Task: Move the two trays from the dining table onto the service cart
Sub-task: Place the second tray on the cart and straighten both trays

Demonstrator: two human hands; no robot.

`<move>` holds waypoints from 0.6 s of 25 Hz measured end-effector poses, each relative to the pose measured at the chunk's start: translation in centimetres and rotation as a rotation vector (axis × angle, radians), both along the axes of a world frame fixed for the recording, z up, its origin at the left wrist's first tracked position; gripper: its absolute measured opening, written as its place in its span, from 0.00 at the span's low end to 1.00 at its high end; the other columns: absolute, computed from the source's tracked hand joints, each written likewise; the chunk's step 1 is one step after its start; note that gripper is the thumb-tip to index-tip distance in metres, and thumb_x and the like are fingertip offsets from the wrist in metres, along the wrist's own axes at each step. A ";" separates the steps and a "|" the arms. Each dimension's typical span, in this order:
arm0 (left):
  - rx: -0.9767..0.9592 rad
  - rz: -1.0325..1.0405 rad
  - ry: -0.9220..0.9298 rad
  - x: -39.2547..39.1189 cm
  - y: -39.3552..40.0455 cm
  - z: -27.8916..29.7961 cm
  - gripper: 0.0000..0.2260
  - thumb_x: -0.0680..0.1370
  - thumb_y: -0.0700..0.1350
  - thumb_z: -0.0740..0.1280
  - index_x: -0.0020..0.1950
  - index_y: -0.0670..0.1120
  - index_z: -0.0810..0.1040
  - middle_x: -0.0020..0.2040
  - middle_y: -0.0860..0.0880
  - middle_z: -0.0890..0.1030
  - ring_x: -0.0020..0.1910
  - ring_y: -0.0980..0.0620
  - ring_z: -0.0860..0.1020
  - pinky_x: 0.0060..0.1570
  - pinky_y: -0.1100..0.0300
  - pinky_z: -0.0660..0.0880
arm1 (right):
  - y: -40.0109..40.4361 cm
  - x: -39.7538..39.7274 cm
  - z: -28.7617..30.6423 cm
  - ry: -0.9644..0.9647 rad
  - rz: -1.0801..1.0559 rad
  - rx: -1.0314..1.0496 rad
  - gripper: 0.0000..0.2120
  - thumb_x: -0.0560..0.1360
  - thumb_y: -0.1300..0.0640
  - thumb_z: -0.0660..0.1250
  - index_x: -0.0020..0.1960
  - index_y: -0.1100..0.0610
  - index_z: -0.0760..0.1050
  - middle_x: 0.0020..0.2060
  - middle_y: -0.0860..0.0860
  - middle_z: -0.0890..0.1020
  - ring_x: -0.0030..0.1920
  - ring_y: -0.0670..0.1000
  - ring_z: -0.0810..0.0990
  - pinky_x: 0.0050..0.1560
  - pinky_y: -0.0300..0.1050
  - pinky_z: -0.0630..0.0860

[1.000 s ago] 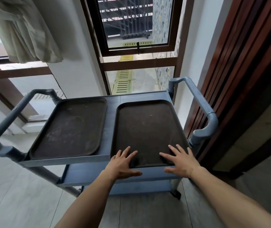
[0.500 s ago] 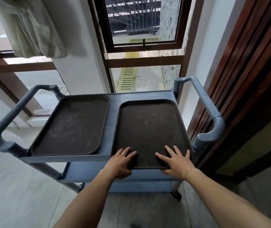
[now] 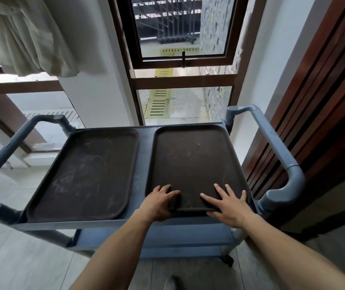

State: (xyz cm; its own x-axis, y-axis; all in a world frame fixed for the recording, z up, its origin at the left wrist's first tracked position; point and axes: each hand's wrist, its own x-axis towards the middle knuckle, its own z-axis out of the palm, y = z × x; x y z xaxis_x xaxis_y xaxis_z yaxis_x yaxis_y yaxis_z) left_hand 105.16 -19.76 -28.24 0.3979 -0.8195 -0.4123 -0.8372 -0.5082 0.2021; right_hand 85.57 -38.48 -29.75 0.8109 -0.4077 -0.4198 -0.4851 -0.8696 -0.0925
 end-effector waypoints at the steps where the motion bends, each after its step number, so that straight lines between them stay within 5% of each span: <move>1: 0.007 -0.008 -0.004 0.4 -0.5 -0.2 0.38 0.75 0.49 0.71 0.79 0.60 0.55 0.81 0.47 0.54 0.79 0.38 0.52 0.74 0.44 0.62 | -0.4 0.4 -0.1 0.008 -0.008 -0.004 0.28 0.76 0.30 0.51 0.71 0.24 0.41 0.79 0.49 0.41 0.77 0.62 0.38 0.66 0.78 0.42; 6: 0.018 -0.024 -0.019 2.0 -2.4 -1.5 0.41 0.74 0.43 0.69 0.80 0.62 0.50 0.81 0.44 0.52 0.78 0.36 0.51 0.75 0.42 0.59 | -1.6 2.4 -1.1 0.029 -0.025 -0.022 0.28 0.77 0.32 0.52 0.72 0.25 0.41 0.79 0.49 0.41 0.77 0.62 0.38 0.66 0.79 0.45; 11: -0.004 -0.057 -0.060 2.4 -2.8 -3.5 0.37 0.75 0.53 0.70 0.78 0.63 0.53 0.81 0.45 0.51 0.77 0.36 0.51 0.71 0.41 0.64 | -2.5 2.6 -2.2 0.040 -0.033 -0.006 0.29 0.77 0.32 0.53 0.71 0.25 0.40 0.79 0.49 0.40 0.77 0.62 0.38 0.66 0.79 0.45; 15: 0.053 -0.062 0.024 3.1 -2.4 -3.8 0.37 0.74 0.58 0.68 0.79 0.64 0.53 0.82 0.48 0.46 0.79 0.38 0.46 0.73 0.40 0.59 | -2.7 2.9 -2.2 0.048 -0.115 0.106 0.37 0.64 0.18 0.49 0.70 0.23 0.43 0.79 0.46 0.39 0.77 0.60 0.35 0.66 0.77 0.38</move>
State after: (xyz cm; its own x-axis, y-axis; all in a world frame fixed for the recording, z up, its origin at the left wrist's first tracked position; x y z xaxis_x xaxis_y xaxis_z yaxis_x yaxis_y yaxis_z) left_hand 108.31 -22.20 -32.09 0.3366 -0.8188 -0.4650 -0.8624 -0.4663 0.1969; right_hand 88.50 -41.14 -31.95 0.7390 -0.4483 -0.5029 -0.5872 -0.7945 -0.1548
